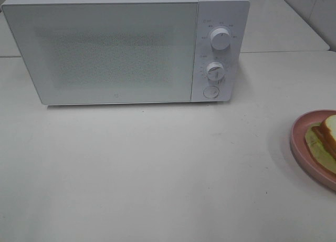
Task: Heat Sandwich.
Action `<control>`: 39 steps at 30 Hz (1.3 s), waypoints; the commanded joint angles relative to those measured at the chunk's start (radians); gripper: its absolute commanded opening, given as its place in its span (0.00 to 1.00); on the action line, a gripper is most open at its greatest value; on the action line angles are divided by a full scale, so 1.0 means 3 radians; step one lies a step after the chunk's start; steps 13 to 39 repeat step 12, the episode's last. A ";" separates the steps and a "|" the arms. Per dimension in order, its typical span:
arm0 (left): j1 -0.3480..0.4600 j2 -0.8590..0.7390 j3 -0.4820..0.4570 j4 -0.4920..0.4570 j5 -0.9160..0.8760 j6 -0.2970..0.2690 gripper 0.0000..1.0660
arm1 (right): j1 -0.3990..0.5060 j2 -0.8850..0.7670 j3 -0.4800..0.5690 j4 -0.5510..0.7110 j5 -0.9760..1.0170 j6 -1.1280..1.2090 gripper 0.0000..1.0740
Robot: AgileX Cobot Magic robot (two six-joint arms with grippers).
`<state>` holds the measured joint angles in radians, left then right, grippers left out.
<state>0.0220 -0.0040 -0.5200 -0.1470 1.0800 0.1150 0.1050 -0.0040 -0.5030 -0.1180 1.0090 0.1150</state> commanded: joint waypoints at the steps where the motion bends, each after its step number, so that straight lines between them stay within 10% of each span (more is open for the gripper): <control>1: 0.0003 -0.0080 0.0007 -0.0003 -0.0007 -0.0020 0.92 | -0.0027 -0.0073 0.0010 -0.0007 -0.0043 0.0030 0.70; 39: 0.0003 -0.0080 0.0007 -0.0003 -0.0007 -0.0020 0.92 | -0.0027 -0.0073 0.0010 -0.0007 -0.0043 0.0030 0.70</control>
